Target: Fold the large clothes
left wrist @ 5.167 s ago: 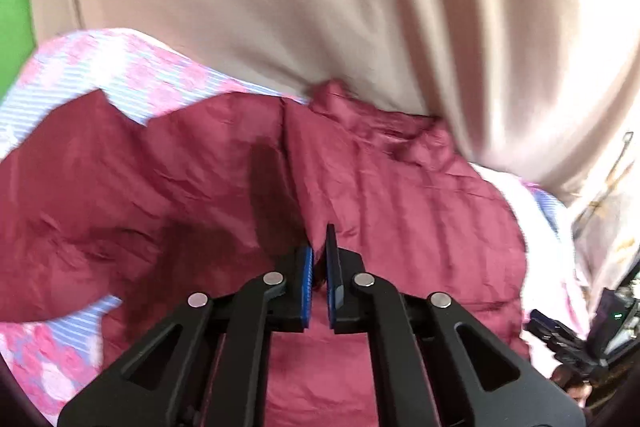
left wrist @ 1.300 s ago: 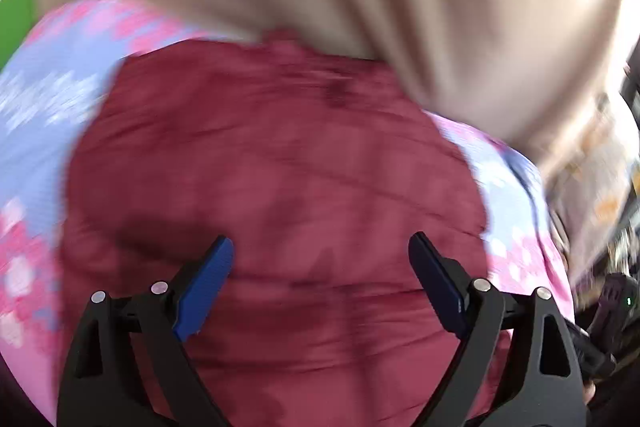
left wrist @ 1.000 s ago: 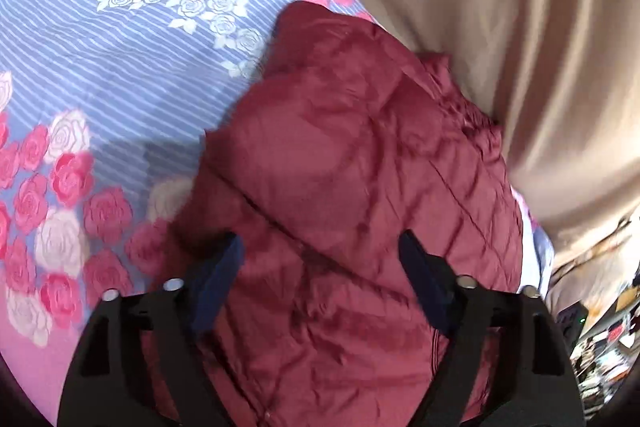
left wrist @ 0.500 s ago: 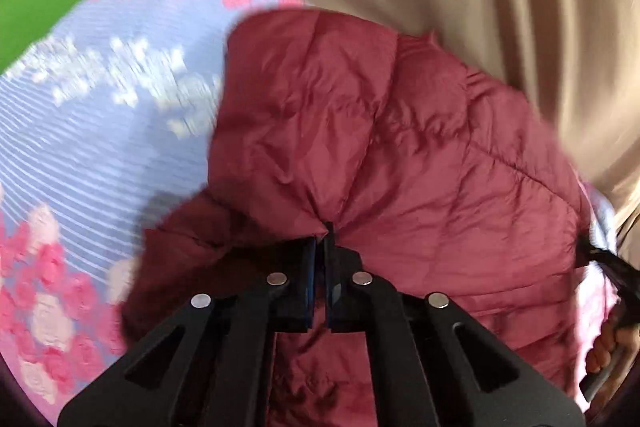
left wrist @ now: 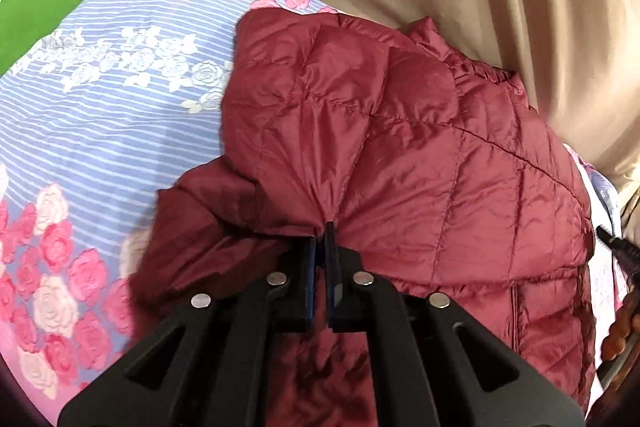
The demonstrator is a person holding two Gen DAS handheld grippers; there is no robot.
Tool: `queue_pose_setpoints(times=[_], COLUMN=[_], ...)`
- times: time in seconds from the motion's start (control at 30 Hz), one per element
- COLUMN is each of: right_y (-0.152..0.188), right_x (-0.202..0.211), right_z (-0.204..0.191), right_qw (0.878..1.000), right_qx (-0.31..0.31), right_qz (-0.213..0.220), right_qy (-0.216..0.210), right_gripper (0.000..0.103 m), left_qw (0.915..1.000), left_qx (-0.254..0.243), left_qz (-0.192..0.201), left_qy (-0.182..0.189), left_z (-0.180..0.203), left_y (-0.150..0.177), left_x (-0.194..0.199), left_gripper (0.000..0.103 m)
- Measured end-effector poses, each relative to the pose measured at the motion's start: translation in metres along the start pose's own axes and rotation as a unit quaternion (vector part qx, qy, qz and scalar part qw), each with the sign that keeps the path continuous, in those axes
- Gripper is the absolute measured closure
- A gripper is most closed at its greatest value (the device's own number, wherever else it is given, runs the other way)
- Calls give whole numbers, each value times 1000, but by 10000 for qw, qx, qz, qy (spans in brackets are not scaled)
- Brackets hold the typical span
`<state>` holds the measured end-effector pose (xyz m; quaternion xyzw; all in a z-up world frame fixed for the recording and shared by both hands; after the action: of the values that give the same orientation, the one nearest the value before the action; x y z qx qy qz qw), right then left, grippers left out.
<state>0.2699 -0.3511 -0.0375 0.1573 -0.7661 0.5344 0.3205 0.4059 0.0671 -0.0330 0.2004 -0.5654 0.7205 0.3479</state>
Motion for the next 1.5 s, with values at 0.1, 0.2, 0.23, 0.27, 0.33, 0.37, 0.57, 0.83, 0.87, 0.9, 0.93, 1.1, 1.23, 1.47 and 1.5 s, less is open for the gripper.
queue_pose_setpoints(times=[0.1, 0.2, 0.23, 0.27, 0.33, 0.37, 0.57, 0.83, 0.87, 0.9, 0.93, 1.1, 1.23, 1.47, 1.5], right_y=[-8, 2, 11, 20, 35, 40, 25, -27, -23, -20, -13, 16, -13, -61, -48], right_x=[28, 29, 24, 17, -2, -11, -62, -1, 8, 11, 12, -28, -29, -35, -73], right_z=[-45, -120, -150, -176, -211, -221, -161, 61, 68, 67, 61, 15, -8, -7, -1], right_qw=[9978, 9862, 9793, 9732, 9648, 9620, 9710, 9999, 9996, 9990, 9978, 9912, 9955, 9976, 9987], right_qx=[517, 1164, 1374, 1613, 2027, 2147, 2048, 77, -57, -70, -61, 218, 301, 285, 348], right_qz=[202, -97, -253, -347, -473, -554, -678, -111, -138, -180, -258, -894, -400, 261, -281], right_qy=[-353, -1174, -1465, -1601, -1609, -1595, -1034, -7, -257, -394, -601, -955, -806, -570, -231], right_gripper=[88, 88, 88, 88, 89, 90, 103, 80, 75, 61, 45, 44, 99, 100, 98], left_qw=[10000, 9999, 9998, 9997, 9993, 9992, 9991, 9985, 9983, 9978, 9973, 9981, 9991, 9984, 9977], left_qx=[-6, 88, 124, 159, 257, 279, 257, 303, 320, 382, 425, 499, 401, -7, -134], left_qz=[-18, -94, -100, -106, -125, -132, -153, -140, -126, -110, -102, -28, 111, -109, 2], left_qy=[72, 77, 99, 130, 234, 260, 286, 425, 468, 530, 585, 361, 27, -558, -669], left_z=[-5, -14, -15, -18, -22, -24, -24, -24, -24, -24, -24, -14, -15, -16, -13], left_y=[3, 5, 5, 7, 8, 10, 10, 9, 9, 9, 10, 7, -6, -4, -2], left_x=[3, -8, -9, -8, -9, -8, -9, -11, -10, -8, -6, 9, 18, -12, -13], left_gripper=[99, 99, 99, 99, 99, 99, 98, 93, 91, 86, 78, 56, 88, 92, 91])
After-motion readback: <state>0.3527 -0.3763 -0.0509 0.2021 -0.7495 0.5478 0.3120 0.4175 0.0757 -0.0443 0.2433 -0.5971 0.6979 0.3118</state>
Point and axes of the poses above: each gripper's, at about its wrist camera, not at the fingertips, and x roughly against the way its jaws point, z to its right, y to its underside, the point moved 5 cm from there along -x, roughly the way its jaws point, and after that the axes turned 1 degree about -z, right-handed, at the moved point
